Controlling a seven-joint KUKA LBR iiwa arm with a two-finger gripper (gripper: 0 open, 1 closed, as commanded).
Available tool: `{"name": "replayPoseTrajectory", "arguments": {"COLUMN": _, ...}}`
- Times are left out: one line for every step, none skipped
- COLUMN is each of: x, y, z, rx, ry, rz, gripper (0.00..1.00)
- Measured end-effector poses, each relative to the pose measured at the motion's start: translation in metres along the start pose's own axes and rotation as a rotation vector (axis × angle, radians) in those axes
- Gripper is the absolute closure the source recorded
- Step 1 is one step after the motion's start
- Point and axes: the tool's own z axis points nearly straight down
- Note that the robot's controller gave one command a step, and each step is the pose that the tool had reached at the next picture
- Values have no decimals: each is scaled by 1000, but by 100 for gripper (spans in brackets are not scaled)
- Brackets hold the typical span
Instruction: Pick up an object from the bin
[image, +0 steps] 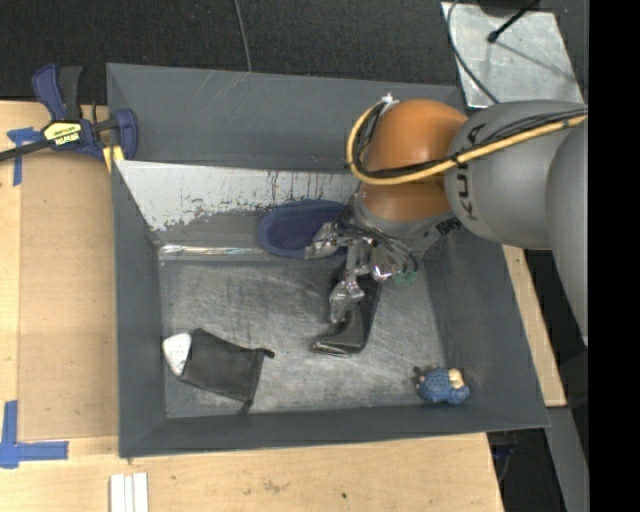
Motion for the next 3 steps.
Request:
{"name": "replayPoseTrajectory", "arguments": {"x": 20, "y": -21, "z": -11, "rx": 2, "ry": -13, "rz": -52, "gripper": 0}}
{"name": "replayPoseTrajectory", "arguments": {"x": 8, "y": -41, "z": 2, "rx": -5, "ry": -9, "rz": -201, "gripper": 0}}
{"name": "replayPoseTrajectory", "arguments": {"x": -2, "y": 37, "z": -27, "rx": 3, "ry": -20, "rz": -311, "gripper": 0}}
